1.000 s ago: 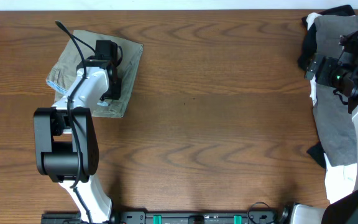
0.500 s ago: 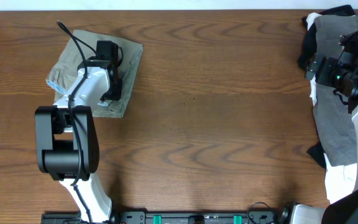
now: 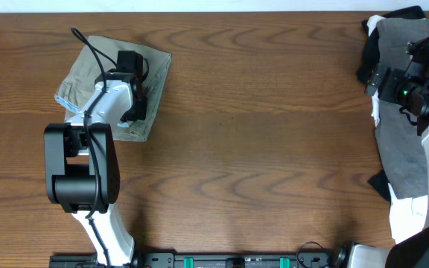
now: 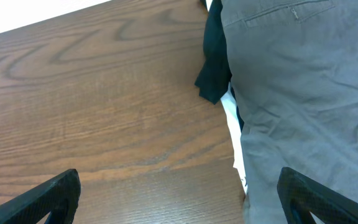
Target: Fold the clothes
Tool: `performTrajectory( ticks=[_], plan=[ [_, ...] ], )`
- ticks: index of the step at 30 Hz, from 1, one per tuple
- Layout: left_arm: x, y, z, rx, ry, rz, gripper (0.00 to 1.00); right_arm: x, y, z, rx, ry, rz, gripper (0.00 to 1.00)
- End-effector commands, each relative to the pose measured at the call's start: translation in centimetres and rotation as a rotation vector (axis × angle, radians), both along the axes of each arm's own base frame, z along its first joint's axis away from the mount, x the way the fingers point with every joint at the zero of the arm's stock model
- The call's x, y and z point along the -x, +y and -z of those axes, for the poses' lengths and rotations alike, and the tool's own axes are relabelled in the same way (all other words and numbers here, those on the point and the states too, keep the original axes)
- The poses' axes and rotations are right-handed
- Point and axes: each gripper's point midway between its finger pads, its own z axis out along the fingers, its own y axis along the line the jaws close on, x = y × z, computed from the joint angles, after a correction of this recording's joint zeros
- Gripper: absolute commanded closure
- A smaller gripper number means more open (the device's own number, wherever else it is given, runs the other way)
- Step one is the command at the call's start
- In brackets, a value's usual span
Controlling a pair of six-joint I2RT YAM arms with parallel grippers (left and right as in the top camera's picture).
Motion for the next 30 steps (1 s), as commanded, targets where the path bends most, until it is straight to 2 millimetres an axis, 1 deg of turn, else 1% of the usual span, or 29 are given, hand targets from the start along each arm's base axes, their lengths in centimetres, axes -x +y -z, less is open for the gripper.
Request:
performTrajectory(
  ticks=[1,6,9,11,14,16,24,27,28,30],
  plan=[
    [0.0,0.0,-1.2,-0.008,-0.025,-0.001,0.86,0.0,-0.1,0.4,-0.008,0.008,0.009,0.01],
    [-0.5,-0.6,-4.5,0.01,-0.123,-0.036,0.86,0.0,-0.1,0.4,-0.008,0.008,0.009,0.01],
    [-0.6,-1.2,-5.3,0.016,-0.143,-0.035,0.86,0.0,-0.1,0.4,-0.008,0.007,0.009,0.01],
    [-0.5,-1.7,-5.2,0.025,-0.138,-0.028,0.86,0.0,-0.1,0.4,-0.008,0.007,0.009,0.01],
    [-0.1,-3.2,-4.6,0.097,-0.121,-0.029,0.86,0.0,-0.1,0.4,-0.008,0.008,0.009,0.01],
    [0.2,-3.8,-4.4,0.125,-0.112,-0.041,0.86,0.0,-0.1,0.4,-0.008,0.008,0.009,0.01],
    [1.8,-3.7,-3.0,0.124,-0.059,-0.054,0.87,0.0,-0.1,0.4,-0.008,0.008,0.009,0.01],
    [2.4,-3.8,-2.2,0.133,-0.044,-0.061,0.85,0.0,-0.1,0.4,-0.008,0.008,0.009,0.01],
    [2.6,-3.9,-2.1,0.138,-0.038,-0.059,0.84,0.0,-0.1,0.4,-0.008,0.008,0.009,0.01],
    [2.9,-4.3,-1.8,0.164,-0.025,-0.055,0.72,0.0,-0.1,0.4,-0.008,0.008,0.009,0.01]
  ],
)
